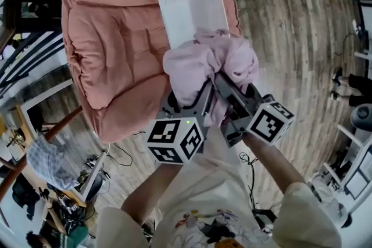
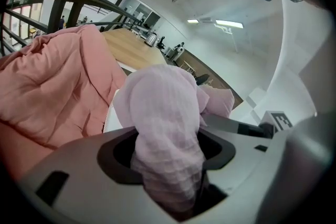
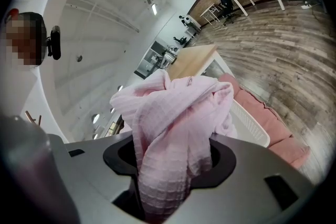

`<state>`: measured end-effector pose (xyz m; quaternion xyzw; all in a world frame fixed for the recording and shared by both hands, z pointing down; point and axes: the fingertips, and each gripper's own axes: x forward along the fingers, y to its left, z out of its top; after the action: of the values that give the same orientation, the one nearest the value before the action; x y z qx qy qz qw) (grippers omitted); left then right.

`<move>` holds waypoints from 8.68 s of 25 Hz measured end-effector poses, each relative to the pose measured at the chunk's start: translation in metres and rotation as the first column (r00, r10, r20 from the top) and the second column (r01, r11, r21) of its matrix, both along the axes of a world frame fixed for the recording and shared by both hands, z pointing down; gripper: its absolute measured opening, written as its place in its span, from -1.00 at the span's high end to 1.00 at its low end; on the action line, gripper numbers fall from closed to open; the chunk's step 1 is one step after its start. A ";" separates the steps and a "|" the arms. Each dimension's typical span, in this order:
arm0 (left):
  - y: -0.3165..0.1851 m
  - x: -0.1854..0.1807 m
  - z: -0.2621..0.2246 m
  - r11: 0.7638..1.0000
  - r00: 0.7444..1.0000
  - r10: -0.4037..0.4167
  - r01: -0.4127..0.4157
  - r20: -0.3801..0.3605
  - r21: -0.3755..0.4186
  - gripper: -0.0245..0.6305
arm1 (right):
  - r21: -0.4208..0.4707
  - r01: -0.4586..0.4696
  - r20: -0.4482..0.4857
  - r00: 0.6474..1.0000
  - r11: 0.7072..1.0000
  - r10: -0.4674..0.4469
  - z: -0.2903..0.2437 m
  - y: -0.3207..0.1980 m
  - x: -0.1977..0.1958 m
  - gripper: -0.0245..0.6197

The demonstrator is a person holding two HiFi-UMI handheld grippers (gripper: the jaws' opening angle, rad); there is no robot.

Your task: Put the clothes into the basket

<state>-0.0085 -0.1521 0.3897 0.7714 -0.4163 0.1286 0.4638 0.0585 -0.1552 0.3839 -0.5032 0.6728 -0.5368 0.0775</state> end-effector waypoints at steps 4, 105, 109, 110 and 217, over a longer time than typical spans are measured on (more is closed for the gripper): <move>-0.017 0.002 0.020 1.000 1.000 -0.002 0.002 0.003 -0.016 0.09 | -0.014 0.004 -0.012 1.000 1.000 -0.004 0.020 -0.017 0.002 0.16; -0.139 0.006 0.449 0.943 0.925 -0.026 0.149 0.378 -0.298 0.12 | -0.335 0.129 -0.385 0.886 0.934 -0.260 0.440 -0.146 0.023 0.17; -0.135 0.002 0.458 0.935 0.919 -0.006 0.145 0.395 -0.324 0.09 | -0.352 0.138 -0.377 0.885 0.926 -0.275 0.448 -0.144 0.019 0.17; -0.134 0.002 0.460 0.934 0.916 -0.001 0.144 0.401 -0.328 0.08 | -0.356 0.139 -0.379 0.883 0.924 -0.279 0.448 -0.143 0.020 0.17; 0.009 -0.004 0.065 0.999 0.939 -0.025 0.007 0.343 0.051 0.93 | -0.071 0.311 -0.516 0.802 0.948 -0.302 0.079 0.038 0.041 0.75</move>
<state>-0.0121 -0.1428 0.4551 0.7449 -0.5000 0.2471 0.3661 0.0991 -0.1169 0.4629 -0.5133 0.7454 -0.3803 -0.1906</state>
